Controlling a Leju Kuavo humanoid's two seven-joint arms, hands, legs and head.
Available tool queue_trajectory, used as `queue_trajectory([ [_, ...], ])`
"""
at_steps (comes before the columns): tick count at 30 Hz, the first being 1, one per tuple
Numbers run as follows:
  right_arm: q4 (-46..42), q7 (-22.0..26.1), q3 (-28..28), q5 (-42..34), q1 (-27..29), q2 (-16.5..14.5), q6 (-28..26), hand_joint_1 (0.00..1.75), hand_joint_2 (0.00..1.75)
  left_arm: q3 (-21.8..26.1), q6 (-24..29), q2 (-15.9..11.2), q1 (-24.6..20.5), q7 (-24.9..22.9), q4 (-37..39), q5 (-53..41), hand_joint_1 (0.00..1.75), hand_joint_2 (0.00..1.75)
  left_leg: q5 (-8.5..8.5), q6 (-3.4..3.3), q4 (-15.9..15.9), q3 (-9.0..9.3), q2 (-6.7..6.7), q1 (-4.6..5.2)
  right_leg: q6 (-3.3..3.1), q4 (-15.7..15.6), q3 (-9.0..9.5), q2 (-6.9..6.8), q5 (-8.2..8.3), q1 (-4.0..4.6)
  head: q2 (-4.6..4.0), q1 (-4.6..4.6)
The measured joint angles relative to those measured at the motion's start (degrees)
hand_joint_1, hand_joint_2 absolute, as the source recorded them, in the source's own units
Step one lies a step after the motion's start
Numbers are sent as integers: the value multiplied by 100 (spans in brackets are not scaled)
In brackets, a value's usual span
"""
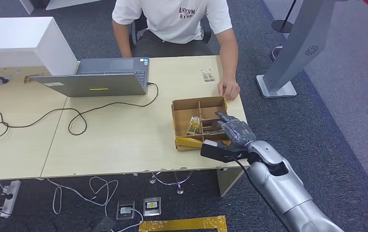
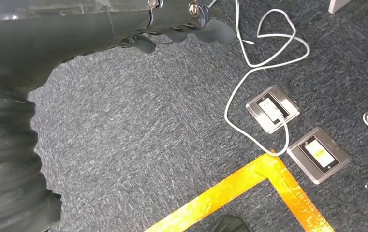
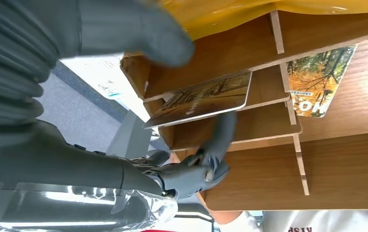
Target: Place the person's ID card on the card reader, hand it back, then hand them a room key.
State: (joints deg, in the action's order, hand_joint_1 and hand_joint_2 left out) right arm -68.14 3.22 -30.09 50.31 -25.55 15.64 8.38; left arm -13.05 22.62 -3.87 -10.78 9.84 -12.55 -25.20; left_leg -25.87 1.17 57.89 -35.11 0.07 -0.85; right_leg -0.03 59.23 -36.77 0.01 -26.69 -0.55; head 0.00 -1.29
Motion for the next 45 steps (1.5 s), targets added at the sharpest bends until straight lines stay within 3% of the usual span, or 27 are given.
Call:
queue_trajectory([
  [5,41,30,-1,0,-67,-10,-14,175,175,-89,-45,3,-31,-4,-1,-129,0,175,0,0,0,0,0,0,0,0,0,0,0,0,0,-1],
  [29,158,175,35,-65,-657,-261,-73,175,175,-697,-596,-26,-452,-369,-58,-645,0,175,0,0,1,1,-1,0,0,1,2,0,0,0,0,-1],
  [35,159,224,253,-108,-1174,-269,-257,175,175,-825,-599,-26,-467,-341,-88,-742,0,175,1,0,4,2,0,2,1,1,2,1,1,-2,0,-2],
  [45,745,709,500,81,-2797,-291,-421,175,175,-1059,-617,-10,-511,-275,-113,-876,0,175,1,0,4,0,-1,2,1,2,1,0,2,-2,0,-1],
])
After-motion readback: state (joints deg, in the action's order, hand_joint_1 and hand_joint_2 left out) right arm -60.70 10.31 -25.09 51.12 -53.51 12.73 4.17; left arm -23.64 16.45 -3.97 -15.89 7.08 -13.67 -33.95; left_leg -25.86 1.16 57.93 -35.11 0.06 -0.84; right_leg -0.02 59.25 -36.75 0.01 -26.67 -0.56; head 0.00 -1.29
